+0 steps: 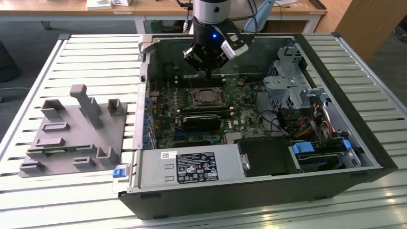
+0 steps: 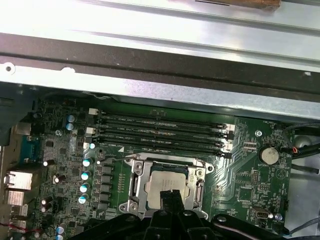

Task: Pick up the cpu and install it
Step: 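Install the first cpu locking lever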

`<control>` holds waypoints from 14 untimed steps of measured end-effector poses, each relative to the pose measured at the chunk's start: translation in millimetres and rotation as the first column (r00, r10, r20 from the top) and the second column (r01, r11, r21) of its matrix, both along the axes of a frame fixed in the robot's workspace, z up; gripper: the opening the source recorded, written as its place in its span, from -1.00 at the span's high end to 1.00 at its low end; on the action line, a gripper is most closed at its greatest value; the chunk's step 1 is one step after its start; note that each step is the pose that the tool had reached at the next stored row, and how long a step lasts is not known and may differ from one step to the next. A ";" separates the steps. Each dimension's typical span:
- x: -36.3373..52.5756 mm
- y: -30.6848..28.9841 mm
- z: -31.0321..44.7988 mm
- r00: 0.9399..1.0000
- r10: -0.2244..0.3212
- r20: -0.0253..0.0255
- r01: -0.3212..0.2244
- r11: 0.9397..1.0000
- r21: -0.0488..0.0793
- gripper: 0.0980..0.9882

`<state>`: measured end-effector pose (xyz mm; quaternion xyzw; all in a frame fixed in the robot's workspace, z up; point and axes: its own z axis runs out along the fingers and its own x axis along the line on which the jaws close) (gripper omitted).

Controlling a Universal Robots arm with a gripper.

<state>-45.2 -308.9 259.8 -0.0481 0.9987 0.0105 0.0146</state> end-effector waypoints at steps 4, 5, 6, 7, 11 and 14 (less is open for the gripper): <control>-2.9 0.0 -0.2 1.000 -0.012 0.000 0.012 1.000 0.000 0.98; -4.5 0.0 -0.2 1.000 -0.012 0.000 0.012 1.000 0.000 0.98; -5.5 0.0 -0.2 1.000 -0.012 0.000 0.012 1.000 0.000 0.98; -6.1 0.0 -0.2 1.000 -0.012 0.000 0.012 1.000 0.000 0.98; -7.0 -2.2 -0.5 1.000 -0.012 0.000 0.012 1.000 0.000 0.98; -9.0 -3.9 -0.9 1.000 -0.013 0.000 0.013 1.000 0.000 0.98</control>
